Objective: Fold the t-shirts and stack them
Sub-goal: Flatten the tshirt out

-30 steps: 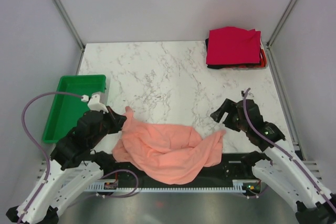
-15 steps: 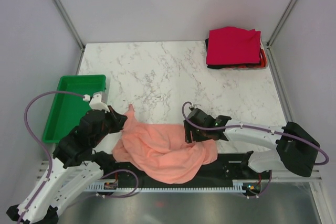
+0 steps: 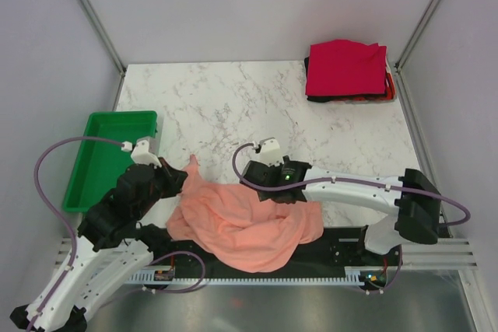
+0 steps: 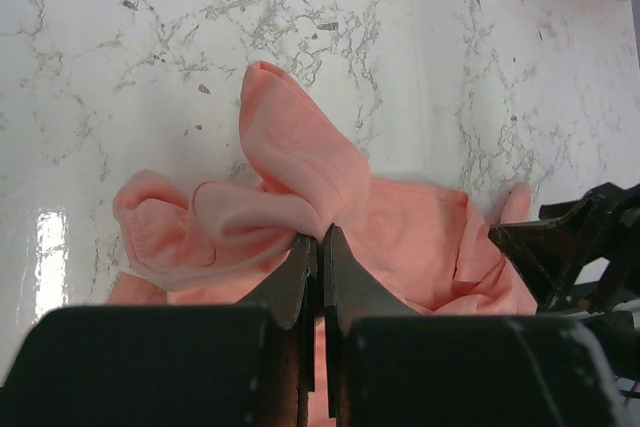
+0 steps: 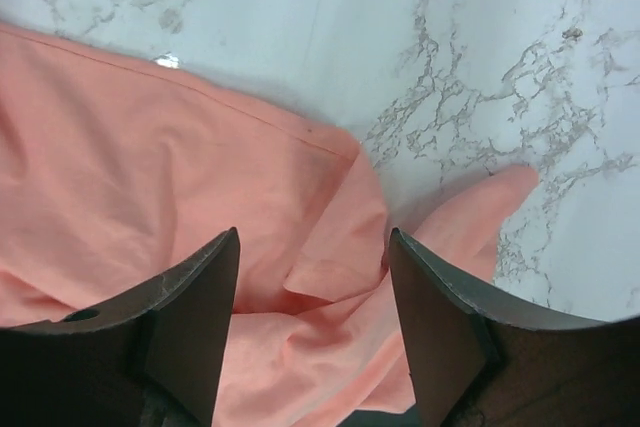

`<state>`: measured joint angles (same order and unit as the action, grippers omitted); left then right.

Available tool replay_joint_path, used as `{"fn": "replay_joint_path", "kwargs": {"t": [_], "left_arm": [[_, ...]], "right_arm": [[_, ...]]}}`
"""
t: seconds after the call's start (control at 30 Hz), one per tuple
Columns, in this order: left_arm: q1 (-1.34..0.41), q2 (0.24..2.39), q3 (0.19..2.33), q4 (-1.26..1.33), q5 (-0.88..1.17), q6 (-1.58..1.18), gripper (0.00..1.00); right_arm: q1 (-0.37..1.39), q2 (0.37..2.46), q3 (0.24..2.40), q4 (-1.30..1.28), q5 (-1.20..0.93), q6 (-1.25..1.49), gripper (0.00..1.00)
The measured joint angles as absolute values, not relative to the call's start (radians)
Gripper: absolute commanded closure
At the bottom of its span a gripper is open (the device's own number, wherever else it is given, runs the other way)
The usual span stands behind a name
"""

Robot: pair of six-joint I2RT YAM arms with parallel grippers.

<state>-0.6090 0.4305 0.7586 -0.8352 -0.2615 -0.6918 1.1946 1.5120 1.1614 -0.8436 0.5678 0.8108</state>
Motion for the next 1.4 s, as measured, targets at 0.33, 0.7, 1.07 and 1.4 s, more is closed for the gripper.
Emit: {"fn": "replay_joint_path", "kwargs": {"t": [0.33,0.7,1.07,1.4], "left_arm": [[-0.609,0.405,0.758,-0.835,-0.262,-0.692,0.98],[-0.609,0.392,0.758,-0.835,-0.262,-0.692,0.98],[-0.609,0.389,0.757,-0.835,-0.263,-0.692,0.98],[-0.609,0.4,0.776,-0.842,-0.279,-0.686,0.98]], "right_arm": [[1.21,1.675,1.07,-0.852,0.57,0.854,0.44],[1.214,1.678,1.021,-0.737,0.493,0.861,0.44],[1.22,1.648,0.953,-0.703,0.468,0.898,0.92],[1.2,1.523,0.95,-0.801,0.519,0.901,1.0]]}}
